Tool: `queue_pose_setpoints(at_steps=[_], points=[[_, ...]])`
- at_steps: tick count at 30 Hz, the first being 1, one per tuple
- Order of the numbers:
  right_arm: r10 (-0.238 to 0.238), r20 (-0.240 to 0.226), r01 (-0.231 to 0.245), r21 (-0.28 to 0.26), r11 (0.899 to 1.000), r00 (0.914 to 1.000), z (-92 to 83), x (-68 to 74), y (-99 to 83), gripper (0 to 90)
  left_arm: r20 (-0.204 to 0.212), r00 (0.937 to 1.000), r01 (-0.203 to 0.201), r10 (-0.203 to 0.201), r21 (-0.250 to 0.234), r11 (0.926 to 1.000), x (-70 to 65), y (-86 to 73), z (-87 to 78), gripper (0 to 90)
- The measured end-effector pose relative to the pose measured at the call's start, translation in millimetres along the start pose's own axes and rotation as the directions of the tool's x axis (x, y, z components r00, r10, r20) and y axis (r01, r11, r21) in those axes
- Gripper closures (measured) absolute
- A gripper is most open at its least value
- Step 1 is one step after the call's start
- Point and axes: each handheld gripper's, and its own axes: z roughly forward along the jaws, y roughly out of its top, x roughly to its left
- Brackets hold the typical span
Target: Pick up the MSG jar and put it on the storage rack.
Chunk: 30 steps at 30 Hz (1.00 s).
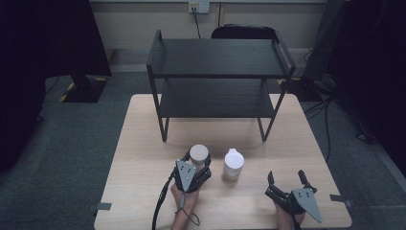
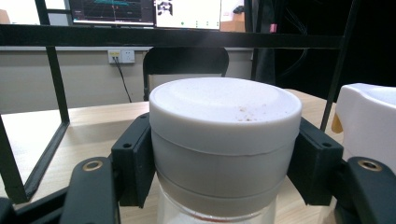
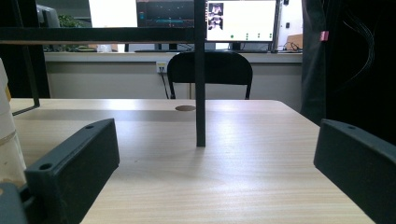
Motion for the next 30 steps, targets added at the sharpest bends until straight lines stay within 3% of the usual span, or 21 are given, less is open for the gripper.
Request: queue_pose_setpoints(at_steps=[15, 26, 30], points=[[0.001, 0.000, -0.001, 0.000, 1.000, 1.0000, 0.0, -0.2, -0.1, 0.0, 0.000, 0.9998, -0.021, 0.021, 0.013, 0.9997, 4.6, 4.5, -0.5, 34.1], [0.001, 0.000, -0.001, -0.001, 1.000, 1.0000, 0.0, -0.2, -0.1, 0.0, 0.062, 0.9981, -0.004, 0.003, 0.012, 0.9999, 15.2, 16.9, -6.8, 34.1], [0.001, 0.000, -0.001, 0.000, 1.000, 1.0000, 0.0, -0.2, -0.1, 0.0, 0.086, 0.9961, -0.019, 0.018, 0.008, 0.9998, 19.0, 23.9, -9.6, 34.1]])
